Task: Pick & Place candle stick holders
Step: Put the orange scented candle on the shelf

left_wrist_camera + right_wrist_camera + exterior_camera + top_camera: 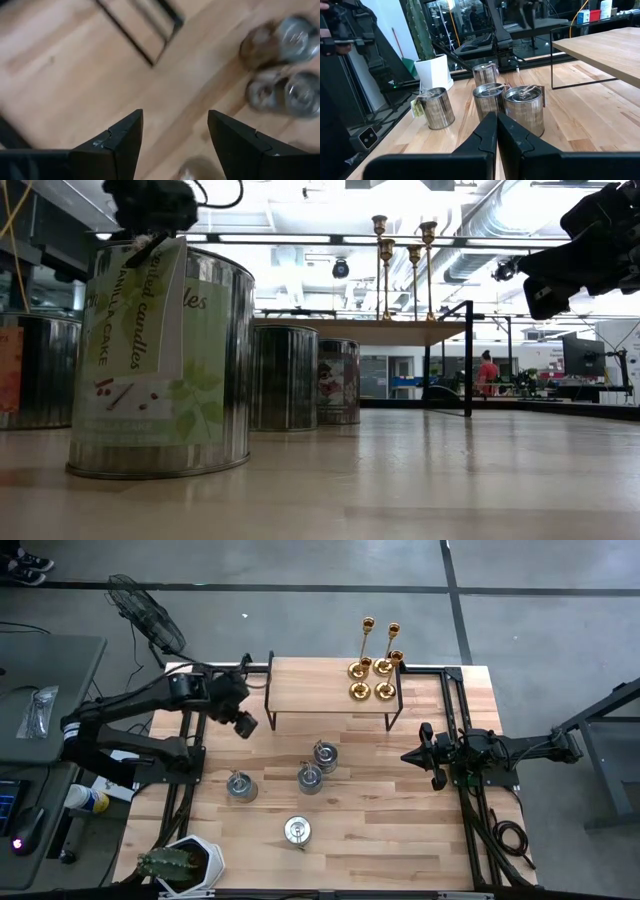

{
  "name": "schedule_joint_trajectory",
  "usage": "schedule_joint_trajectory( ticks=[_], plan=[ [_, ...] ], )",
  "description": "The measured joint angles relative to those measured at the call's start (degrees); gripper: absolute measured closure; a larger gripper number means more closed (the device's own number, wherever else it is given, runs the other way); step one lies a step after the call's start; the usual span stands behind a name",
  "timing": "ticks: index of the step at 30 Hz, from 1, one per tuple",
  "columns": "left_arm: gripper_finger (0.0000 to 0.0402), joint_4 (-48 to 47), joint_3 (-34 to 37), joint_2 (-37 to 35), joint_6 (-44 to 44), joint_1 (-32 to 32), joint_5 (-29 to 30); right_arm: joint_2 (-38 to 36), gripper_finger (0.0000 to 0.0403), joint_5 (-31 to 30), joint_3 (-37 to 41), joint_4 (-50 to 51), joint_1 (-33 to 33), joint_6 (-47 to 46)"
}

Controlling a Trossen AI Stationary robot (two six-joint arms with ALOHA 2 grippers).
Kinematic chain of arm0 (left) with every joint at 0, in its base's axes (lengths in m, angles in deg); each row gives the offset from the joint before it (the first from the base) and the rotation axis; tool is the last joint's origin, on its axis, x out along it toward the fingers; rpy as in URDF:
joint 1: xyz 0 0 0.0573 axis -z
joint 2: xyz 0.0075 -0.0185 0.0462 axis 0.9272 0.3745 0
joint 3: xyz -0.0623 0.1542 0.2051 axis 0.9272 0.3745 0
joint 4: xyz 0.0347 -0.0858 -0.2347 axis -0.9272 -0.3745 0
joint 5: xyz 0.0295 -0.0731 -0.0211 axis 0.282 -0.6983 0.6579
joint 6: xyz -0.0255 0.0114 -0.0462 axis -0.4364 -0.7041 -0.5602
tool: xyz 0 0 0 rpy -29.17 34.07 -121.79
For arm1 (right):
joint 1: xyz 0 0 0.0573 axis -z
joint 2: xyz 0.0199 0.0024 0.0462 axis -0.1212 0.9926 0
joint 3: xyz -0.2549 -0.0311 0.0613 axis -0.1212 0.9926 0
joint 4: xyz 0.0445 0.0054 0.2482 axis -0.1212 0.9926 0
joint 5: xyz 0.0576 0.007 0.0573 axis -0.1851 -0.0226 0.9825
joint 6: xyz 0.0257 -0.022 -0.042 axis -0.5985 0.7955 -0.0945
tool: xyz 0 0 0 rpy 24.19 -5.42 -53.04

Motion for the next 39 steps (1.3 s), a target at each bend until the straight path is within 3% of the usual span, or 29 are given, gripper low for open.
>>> schedule_joint_trajectory(
  ticks=[6, 11, 24, 39],
  plan=[
    [0.0181, -7.2, 0.0, 1.3, -2.4, 4.2, 0.0, 0.0, 0.0399, 0.0, 0.0, 0.0, 0.0, 0.0],
    [0.0181, -8.6, 0.0, 4.5, 0.6, 9.9, -0.8, 0.0, 0.0399, 0.0, 0.0, 0.0, 0.0, 0.0],
    [0.0181, -8.8, 0.0, 9.4, 30.4, 21.2, -6.6, 0.0, 0.0399, 0.0, 0.0, 0.0, 0.0, 0.0],
    [0.0181, -4.0, 2.1, 16.3, 32.2, 26.0, -7.1, 0.0, 0.0399, 0.0, 0.0, 0.0, 0.0, 0.0]
  ],
)
